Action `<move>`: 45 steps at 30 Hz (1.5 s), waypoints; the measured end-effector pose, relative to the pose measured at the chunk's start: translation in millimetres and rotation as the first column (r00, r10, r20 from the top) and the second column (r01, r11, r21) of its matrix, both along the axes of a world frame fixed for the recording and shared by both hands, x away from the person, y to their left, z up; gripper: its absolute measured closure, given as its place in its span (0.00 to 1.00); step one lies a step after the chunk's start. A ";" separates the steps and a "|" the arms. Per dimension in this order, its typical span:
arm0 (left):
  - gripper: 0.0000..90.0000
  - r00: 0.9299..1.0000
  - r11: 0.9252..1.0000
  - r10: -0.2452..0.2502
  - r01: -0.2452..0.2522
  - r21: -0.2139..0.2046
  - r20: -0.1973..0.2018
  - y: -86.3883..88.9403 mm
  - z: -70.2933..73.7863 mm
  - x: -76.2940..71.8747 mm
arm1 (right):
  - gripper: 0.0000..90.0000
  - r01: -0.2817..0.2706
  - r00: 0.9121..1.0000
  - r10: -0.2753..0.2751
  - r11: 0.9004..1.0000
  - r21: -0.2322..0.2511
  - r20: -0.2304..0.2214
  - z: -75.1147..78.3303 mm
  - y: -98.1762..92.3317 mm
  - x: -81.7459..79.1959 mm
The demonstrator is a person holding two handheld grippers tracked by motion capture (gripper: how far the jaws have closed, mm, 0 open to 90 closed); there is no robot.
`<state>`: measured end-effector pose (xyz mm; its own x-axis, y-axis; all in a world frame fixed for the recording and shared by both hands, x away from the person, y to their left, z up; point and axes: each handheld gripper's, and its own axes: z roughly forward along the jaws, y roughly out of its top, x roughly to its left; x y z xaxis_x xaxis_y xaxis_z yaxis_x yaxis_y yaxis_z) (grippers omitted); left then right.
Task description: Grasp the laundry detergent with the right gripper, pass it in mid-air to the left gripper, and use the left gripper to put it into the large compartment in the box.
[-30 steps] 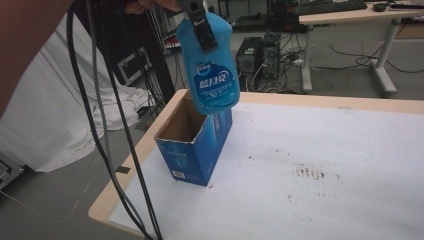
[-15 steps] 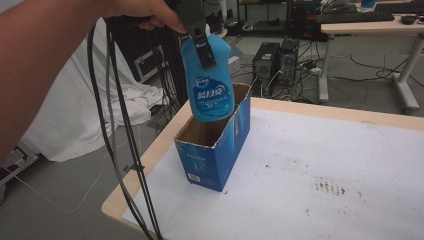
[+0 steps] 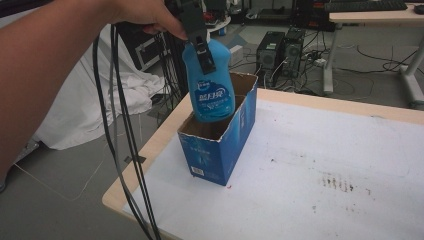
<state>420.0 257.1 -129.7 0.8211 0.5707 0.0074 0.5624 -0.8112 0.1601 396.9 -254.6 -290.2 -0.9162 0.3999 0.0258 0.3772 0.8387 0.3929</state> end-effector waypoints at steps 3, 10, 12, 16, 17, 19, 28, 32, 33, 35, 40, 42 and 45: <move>0.42 1.000 1.000 -0.003 0.003 0.007 -0.003 2.1 -7.2 1.3 | 0.01 0.002 1.000 -0.002 1.000 0.003 -0.001 -1.2 0.3 1.0; 0.42 0.999 0.999 -0.037 0.038 0.021 -0.018 2.9 -53.9 2.7 | 0.01 0.008 1.000 -0.008 1.000 0.004 -0.012 -8.3 0.3 1.2; 0.42 0.999 0.999 -0.042 0.042 0.021 -0.020 2.7 -65.5 2.7 | 0.01 0.010 1.000 -0.010 1.000 0.005 -0.021 -10.4 -0.8 -0.1; 0.42 0.998 0.998 -0.050 0.051 0.030 -0.029 2.6 -83.0 3.3 | 0.01 0.003 1.000 -0.004 1.000 -0.006 -0.023 -13.8 -2.8 -2.0; 0.42 0.998 0.998 -0.056 0.056 0.031 -0.029 2.3 -87.9 3.4 | 0.01 0.004 1.000 -0.004 1.000 -0.009 -0.027 -14.4 -3.2 -2.0; 0.42 0.997 0.997 -0.067 0.068 0.041 -0.028 0.8 -100.7 3.4 | 0.01 0.028 0.999 -0.028 1.000 -0.010 -0.028 -16.5 -4.0 -1.7; 0.42 0.996 0.996 -0.075 0.078 0.051 -0.048 -1.1 -128.5 5.0 | 0.01 0.026 0.999 -0.026 1.000 -0.008 -0.032 -19.1 -2.7 -0.9; 0.42 0.995 0.995 -0.077 0.080 0.059 -0.057 -1.0 -139.2 5.9 | 0.01 0.032 0.999 -0.032 0.999 -0.011 -0.039 -20.2 -2.4 -0.7; 0.42 0.995 0.995 -0.078 0.082 0.062 -0.060 -0.9 -141.2 6.4 | 0.01 0.031 0.999 -0.031 0.999 -0.011 -0.039 -20.6 -2.3 -0.8; 0.42 0.995 0.994 -0.081 0.085 0.064 -0.060 -0.9 -145.4 7.0 | 0.01 0.032 0.999 -0.032 0.999 -0.008 -0.041 -21.1 -2.2 -1.1; 0.42 0.995 0.994 -0.082 0.086 0.065 -0.062 -1.1 -147.2 7.8 | 0.01 0.031 0.999 -0.031 0.999 -0.016 -0.040 -22.0 -2.8 -2.1; 0.42 0.995 0.994 -0.080 0.085 0.068 -0.063 -1.3 -147.9 7.9 | 0.01 0.038 0.998 -0.038 0.999 -0.011 -0.040 -21.1 -3.4 -2.5; 0.41 0.995 0.995 -0.075 0.079 0.062 -0.062 -1.3 -148.5 7.9 | 0.01 0.035 0.999 -0.035 0.999 -0.009 -0.036 -20.7 -3.5 -2.8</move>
<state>427.9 255.8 -278.1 0.8627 0.5056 -0.0083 0.5047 -0.8600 0.0746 394.1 -258.1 -310.8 -0.9001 0.4322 0.0550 0.4202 0.8277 0.3721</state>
